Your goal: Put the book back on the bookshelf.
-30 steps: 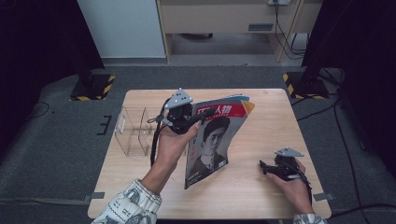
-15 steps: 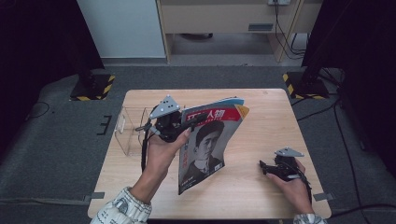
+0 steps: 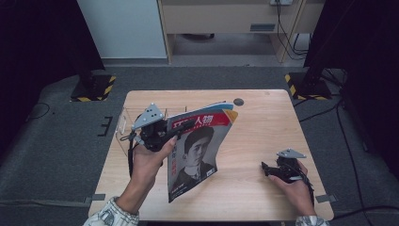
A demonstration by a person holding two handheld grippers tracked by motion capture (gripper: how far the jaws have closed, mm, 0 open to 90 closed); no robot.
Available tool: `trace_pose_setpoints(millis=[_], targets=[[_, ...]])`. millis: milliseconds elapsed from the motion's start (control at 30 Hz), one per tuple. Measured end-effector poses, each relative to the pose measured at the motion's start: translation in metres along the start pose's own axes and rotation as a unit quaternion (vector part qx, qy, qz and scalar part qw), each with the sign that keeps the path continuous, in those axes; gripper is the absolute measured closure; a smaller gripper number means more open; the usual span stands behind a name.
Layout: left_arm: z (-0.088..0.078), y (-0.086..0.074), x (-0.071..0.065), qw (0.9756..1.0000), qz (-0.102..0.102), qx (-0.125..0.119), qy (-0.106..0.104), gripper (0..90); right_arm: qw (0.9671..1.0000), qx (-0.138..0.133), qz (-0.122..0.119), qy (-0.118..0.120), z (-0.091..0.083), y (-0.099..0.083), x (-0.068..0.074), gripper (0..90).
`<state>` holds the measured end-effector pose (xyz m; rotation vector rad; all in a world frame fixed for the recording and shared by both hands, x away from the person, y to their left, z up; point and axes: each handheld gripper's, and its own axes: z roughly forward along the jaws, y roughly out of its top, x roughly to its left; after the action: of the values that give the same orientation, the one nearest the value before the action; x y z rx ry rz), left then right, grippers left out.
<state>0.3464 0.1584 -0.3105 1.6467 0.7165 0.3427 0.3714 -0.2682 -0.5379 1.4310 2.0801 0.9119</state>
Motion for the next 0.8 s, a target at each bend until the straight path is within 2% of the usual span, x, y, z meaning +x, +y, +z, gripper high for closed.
trace_pose_setpoints(millis=[533, 800], targets=[[-0.033, -0.011, 0.011, 0.9998, -0.002, -0.004, 0.02, 86.8, 1.0, 0.0, 0.0, 0.0, 0.0, 0.0, 0.0, 19.0], [-0.048, -0.016, 0.019, 0.9994, -0.012, -0.012, 0.031, 86.8, 1.0, 0.0, 0.0, -0.001, 0.0, 0.0, 0.0, 19.1]])
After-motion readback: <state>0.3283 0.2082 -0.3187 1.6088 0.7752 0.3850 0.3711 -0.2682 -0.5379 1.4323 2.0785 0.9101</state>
